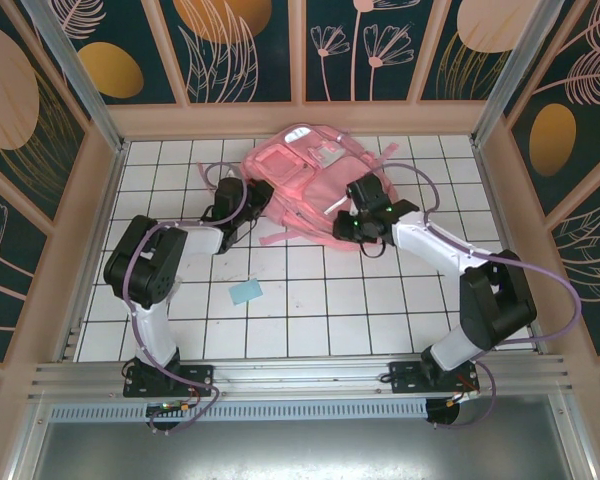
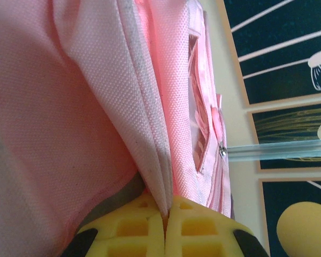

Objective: Pack the student bag

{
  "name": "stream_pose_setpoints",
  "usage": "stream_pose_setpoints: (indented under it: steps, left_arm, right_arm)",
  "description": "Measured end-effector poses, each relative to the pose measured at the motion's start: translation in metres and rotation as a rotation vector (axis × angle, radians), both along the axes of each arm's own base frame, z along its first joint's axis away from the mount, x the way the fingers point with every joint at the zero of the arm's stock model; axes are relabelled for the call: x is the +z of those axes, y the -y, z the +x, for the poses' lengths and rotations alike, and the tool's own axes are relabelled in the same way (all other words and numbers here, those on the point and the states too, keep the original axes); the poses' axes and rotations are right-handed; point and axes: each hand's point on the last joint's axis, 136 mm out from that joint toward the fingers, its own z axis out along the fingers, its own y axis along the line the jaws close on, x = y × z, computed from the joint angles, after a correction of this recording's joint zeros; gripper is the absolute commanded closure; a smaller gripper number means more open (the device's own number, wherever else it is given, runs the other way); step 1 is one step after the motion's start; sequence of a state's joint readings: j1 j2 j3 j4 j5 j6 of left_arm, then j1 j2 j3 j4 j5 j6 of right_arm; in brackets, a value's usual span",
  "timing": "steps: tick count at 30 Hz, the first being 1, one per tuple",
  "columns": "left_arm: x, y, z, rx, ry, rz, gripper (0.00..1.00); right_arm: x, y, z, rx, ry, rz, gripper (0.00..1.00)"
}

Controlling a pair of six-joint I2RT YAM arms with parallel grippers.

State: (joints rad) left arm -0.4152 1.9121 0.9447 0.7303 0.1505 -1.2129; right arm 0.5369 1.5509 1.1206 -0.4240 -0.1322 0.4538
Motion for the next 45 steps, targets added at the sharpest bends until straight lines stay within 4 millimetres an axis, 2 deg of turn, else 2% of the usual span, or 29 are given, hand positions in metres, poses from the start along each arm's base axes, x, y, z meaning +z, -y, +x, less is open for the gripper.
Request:
stream_pose_setpoints:
  steps: [4,6,10,14,18,24,32,41,45]
  left_arm:
    - [0.008,0.017,-0.009,-0.035,0.012,-0.008,1.00]
    - [0.011,0.023,-0.013,-0.047,0.017,-0.011,1.00]
    - [0.013,0.028,-0.015,-0.059,0.021,-0.013,1.00]
    - [0.014,0.028,-0.016,-0.058,0.023,-0.015,1.00]
    - [0.014,0.028,-0.016,-0.057,0.021,-0.017,1.00]
    - [0.016,0.028,-0.016,-0.058,0.024,-0.019,1.00]
    - [0.014,0.029,-0.017,-0.060,0.017,-0.015,1.00]
    - [0.007,0.028,-0.019,-0.060,-0.009,-0.001,1.00]
    - [0.007,0.028,-0.019,-0.060,-0.011,-0.001,1.00]
  right_arm:
    - [0.037,-0.028,0.029,0.031,0.120,0.049,0.71]
    - [0.044,-0.045,0.043,0.062,0.161,0.043,0.70]
    - [0.039,-0.079,0.063,0.136,0.212,-0.009,0.67]
    - [0.025,-0.095,0.077,0.178,0.237,-0.101,0.64]
    - [0.012,-0.095,0.084,0.193,0.255,-0.229,0.62]
    - [0.007,-0.089,0.081,0.199,0.285,-0.378,0.62]
    - [0.000,-0.087,0.077,0.208,0.275,-0.391,0.65]
    - [-0.011,-0.075,0.063,0.214,0.239,-0.395,0.65]
    - [-0.018,-0.072,0.057,0.223,0.220,-0.389,0.72]
